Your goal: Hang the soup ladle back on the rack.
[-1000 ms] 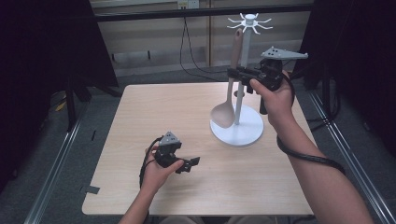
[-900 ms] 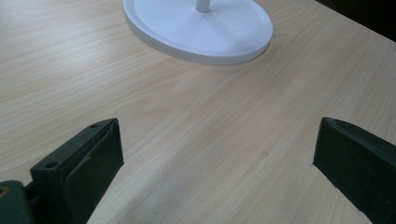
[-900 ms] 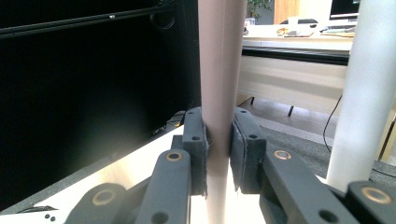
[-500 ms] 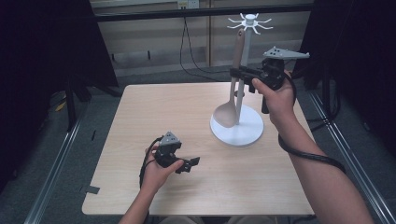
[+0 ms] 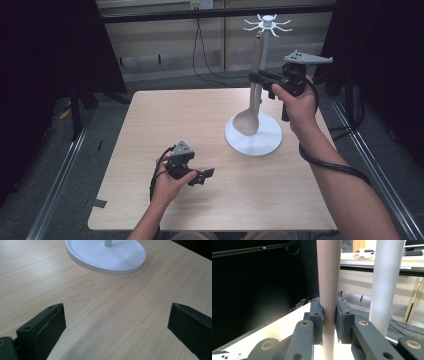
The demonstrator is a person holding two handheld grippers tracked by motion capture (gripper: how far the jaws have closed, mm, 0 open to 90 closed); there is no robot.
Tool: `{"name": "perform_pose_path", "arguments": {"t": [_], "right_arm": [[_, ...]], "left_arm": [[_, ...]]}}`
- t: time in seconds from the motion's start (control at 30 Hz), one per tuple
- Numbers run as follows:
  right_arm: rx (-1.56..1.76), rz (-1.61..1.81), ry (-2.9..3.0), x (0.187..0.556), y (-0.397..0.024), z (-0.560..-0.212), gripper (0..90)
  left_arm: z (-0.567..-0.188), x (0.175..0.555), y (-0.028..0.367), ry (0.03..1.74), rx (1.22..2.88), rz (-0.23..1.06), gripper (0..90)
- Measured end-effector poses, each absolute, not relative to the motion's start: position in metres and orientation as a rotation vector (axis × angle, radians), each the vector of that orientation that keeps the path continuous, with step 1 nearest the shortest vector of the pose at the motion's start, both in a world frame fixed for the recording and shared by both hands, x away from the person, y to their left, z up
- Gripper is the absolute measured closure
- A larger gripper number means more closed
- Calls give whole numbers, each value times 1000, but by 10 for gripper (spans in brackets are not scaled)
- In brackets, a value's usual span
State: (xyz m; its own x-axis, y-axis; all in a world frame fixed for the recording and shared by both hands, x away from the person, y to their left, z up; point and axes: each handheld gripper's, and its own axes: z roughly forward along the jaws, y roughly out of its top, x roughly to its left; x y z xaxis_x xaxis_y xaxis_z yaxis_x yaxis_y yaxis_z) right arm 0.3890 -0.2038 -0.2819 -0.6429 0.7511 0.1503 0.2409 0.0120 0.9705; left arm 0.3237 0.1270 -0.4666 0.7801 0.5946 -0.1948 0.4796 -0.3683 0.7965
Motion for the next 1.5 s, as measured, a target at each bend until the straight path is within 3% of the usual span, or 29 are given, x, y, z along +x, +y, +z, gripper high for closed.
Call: {"name": "perform_pose_path", "arguments": {"t": [0.53, 0.73, 1.0, 1.03, 1.5], "right_arm": [[1015, 1610, 1855, 392, -203, -281, 751], [1019, 1595, 1856, 392, -202, -280, 690], [1051, 1560, 1852, 390, -203, -282, 515], [1062, 1557, 1851, 389, -205, -284, 458], [1060, 1483, 1887, 375, -210, -296, 193]], "left_arm": [[-467, 323, 130, 809, 2035, 157, 13], [-466, 324, 131, 809, 2027, 153, 13], [-467, 324, 130, 805, 2038, 156, 13], [-466, 324, 130, 802, 2037, 156, 13], [-466, 323, 132, 803, 2047, 157, 13]]}}
